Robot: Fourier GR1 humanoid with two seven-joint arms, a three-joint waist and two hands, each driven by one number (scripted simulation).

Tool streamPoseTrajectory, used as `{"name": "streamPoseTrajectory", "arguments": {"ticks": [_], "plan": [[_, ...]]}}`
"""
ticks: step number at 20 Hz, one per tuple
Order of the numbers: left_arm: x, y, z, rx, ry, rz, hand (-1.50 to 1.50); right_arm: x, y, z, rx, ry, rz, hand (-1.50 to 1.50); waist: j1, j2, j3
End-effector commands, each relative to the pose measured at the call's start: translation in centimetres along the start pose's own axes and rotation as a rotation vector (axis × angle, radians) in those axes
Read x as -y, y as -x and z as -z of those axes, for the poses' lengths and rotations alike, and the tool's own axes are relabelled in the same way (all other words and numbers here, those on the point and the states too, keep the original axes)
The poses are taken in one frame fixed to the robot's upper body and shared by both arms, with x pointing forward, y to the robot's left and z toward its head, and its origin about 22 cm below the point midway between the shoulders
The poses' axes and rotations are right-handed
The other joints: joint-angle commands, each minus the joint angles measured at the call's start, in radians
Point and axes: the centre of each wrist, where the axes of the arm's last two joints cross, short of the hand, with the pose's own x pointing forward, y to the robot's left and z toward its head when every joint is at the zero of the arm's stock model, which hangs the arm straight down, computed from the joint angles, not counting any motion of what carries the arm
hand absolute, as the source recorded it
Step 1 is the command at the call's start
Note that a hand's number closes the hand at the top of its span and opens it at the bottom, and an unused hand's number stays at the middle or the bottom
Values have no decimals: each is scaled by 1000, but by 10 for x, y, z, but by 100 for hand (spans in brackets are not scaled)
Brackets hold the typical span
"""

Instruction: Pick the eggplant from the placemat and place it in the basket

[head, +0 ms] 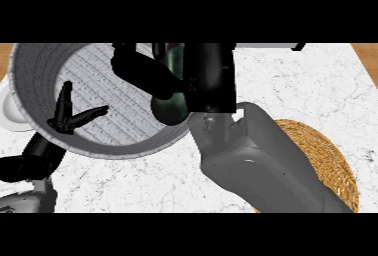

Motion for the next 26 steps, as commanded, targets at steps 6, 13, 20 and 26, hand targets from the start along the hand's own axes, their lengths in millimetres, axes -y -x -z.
{"name": "streamPoseTrajectory", "arguments": {"ticks": [6, 13, 20, 26], "plan": [[15, 13, 18, -23, 46, -2, 0, -5, 68, 25, 53, 100, -51, 150, -7, 9, 0], [22, 4, 22, -15, 54, 15, 0, 1, 80, 41, 9, 229, 81, -150, -1, 11, 1], [11, -5, 18, -26, 38, 9, 0, -18, 75, 54, 92, 165, 19, -150, -5, 3, 0], [2, -1, 23, -25, 42, -1, 0, 9, 69, 62, 124, 193, 223, -150, -15, 5, 1]]}}
